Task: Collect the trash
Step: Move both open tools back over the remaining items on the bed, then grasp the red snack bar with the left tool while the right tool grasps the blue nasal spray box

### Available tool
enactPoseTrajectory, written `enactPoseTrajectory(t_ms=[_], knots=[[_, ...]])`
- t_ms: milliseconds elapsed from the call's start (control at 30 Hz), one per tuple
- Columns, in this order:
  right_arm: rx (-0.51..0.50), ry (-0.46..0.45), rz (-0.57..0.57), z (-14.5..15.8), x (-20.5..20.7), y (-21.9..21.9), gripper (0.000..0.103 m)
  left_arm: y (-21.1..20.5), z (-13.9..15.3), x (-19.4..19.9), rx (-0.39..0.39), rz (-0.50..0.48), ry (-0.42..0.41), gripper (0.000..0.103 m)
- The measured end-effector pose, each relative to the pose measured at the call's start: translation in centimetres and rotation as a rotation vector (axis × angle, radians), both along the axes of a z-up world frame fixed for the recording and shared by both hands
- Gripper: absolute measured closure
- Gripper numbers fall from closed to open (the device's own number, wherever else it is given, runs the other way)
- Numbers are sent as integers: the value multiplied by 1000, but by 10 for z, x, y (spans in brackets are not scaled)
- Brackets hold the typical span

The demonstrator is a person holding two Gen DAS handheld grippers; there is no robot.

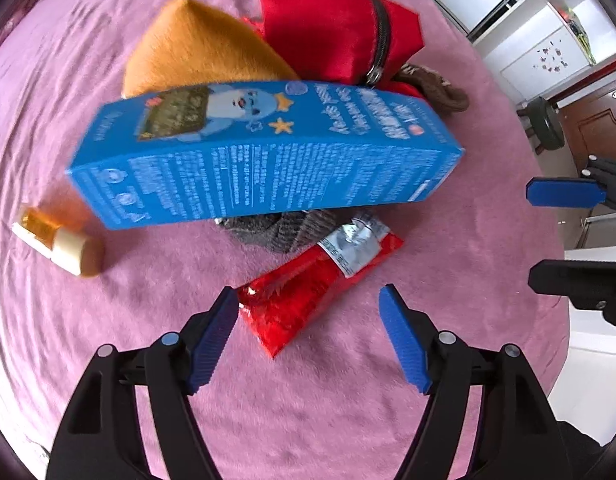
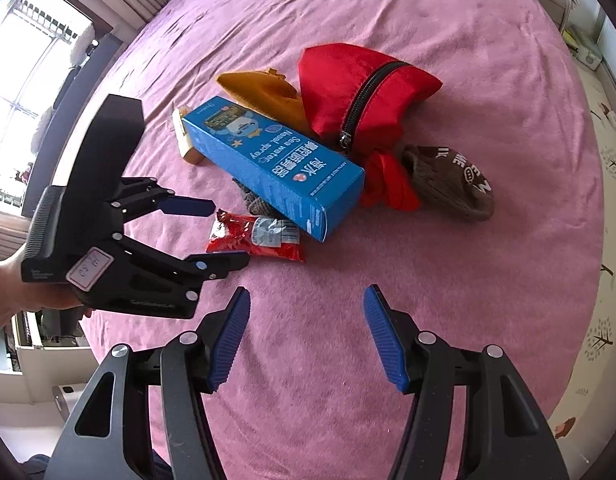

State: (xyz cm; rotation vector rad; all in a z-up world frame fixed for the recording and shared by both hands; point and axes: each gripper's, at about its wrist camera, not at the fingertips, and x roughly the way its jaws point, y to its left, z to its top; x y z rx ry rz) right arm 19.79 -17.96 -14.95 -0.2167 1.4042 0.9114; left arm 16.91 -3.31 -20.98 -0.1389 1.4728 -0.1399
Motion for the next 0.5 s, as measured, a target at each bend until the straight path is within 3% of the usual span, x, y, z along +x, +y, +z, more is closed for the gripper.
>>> enactPoseTrajectory(t_ms=[333,500], knots=[[-10,31,24,-16,17,13,45,-1,-27,16,-10,-6,5,28],[-4,26,50,-16,23,22,45,-3,-35,24,-14,-19,1,32]])
